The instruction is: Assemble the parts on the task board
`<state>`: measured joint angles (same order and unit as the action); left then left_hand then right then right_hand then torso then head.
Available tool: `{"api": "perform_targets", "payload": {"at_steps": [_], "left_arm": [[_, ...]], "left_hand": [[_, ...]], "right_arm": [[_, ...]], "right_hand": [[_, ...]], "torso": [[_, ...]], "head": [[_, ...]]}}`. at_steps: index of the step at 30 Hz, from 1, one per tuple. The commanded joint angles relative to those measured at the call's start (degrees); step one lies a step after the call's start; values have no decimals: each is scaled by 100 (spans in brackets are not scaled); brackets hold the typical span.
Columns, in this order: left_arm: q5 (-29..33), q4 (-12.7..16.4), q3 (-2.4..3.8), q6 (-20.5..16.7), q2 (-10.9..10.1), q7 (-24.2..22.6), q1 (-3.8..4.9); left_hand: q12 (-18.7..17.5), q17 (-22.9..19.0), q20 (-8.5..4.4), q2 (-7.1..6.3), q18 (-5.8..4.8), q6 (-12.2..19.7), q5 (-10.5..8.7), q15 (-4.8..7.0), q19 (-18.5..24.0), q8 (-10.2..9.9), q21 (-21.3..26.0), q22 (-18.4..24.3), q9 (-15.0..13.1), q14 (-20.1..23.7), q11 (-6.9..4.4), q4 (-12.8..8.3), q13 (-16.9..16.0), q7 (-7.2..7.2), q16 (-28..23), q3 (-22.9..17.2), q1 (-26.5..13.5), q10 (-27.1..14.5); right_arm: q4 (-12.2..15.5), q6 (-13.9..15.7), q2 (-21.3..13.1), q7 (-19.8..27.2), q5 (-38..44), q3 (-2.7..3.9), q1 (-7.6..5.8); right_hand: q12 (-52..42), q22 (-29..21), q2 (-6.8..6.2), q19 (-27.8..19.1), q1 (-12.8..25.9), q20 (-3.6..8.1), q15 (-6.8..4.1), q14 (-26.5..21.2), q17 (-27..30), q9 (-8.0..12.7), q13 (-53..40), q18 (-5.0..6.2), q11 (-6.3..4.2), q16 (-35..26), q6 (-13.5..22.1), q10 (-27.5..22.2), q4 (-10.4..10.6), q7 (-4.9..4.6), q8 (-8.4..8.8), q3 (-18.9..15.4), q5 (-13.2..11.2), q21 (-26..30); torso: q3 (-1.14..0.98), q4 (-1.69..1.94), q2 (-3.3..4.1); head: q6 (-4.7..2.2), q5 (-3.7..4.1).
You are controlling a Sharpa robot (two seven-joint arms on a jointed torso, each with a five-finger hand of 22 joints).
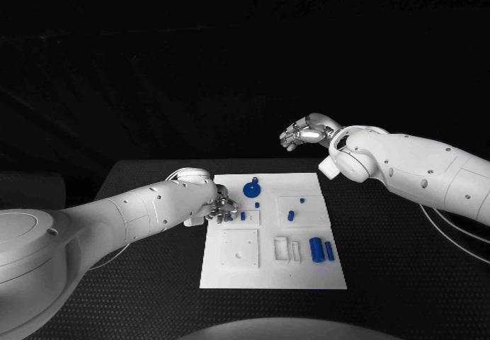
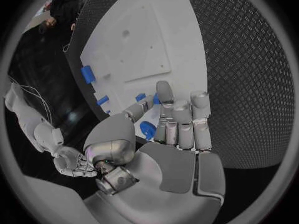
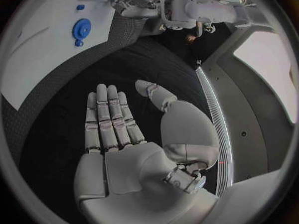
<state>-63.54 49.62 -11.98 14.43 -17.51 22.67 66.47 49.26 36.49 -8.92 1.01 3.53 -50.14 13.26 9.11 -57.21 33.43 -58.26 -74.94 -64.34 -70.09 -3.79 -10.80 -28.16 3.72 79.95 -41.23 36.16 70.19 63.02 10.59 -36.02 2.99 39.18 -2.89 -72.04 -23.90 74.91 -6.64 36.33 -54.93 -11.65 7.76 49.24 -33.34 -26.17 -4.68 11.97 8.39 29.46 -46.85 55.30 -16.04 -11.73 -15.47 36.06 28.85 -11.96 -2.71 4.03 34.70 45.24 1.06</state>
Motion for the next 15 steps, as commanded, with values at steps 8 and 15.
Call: {"api": "perform_targets", "payload": {"at_steps": [8, 15], "left_arm": [[94, 38, -37, -194, -50, 165, -89], [94, 160, 15, -320, -179, 183, -81]], "left_hand": [[-8, -20, -513, -346, 61, 153, -138, -58, 37, -806, 60, -38, 183, 67, 154, 18, 15, 43, -25, 416, -133, -294], [1, -22, -512, -353, 72, 131, -167, -53, 32, -789, 67, -36, 208, 62, 149, 57, 17, 38, -23, 425, -115, -290]], "right_arm": [[1, -56, 6, 33, 4, 3, 1], [0, -50, 1, 34, 4, 3, 1]], "right_hand": [[-38, 136, -42, 39, -17, -17, 21, -30, 9, 11, 10, -81, 10, 31, 57, 26, 0, -5, -18, 17, 39, 25], [-38, 136, -40, 40, -18, -16, 21, -30, 10, 13, 12, -81, 11, 32, 58, 26, 1, -5, -18, 19, 42, 27]], "torso": [[2, 1, 0], [2, 7, -4]], "head": [[1, 4], [0, -7]]}}
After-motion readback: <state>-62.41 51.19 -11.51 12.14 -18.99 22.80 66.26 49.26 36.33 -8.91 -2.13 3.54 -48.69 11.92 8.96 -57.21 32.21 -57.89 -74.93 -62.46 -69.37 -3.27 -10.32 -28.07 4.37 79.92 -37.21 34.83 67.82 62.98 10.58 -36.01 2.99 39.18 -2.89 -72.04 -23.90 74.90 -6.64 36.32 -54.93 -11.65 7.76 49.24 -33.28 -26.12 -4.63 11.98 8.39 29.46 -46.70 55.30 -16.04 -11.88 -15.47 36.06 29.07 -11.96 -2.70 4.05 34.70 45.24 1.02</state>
